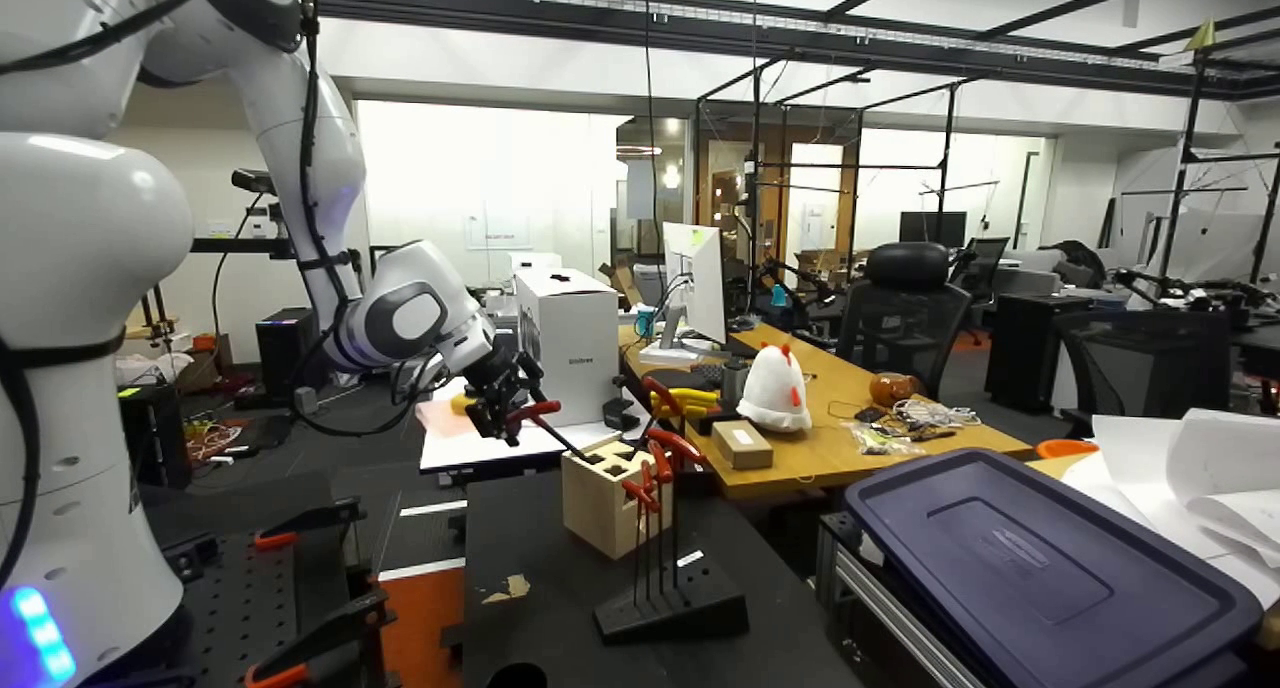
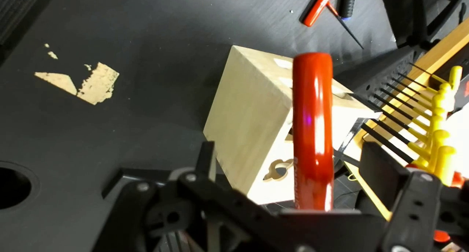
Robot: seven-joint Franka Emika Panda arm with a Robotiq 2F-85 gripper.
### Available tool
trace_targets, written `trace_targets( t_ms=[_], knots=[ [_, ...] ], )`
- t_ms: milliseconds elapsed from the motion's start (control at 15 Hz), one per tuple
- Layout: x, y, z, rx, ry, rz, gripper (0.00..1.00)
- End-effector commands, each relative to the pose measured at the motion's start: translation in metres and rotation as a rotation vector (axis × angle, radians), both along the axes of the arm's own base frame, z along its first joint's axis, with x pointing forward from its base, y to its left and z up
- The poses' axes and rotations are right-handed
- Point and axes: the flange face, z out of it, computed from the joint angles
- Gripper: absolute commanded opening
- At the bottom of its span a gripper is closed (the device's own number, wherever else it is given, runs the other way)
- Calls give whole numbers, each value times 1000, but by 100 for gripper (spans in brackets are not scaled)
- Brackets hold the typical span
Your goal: Pick up the orange object and put it on the holder.
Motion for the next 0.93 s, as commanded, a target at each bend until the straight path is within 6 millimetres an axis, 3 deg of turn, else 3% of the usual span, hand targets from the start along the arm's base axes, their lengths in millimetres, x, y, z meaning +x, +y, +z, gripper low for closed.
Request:
trace_targets(
  t_ms=[0, 867],
  knots=[
    [3, -1, 1, -3, 10, 30, 100],
    [7, -4, -5, -75, 13, 113, 100]
  ],
)
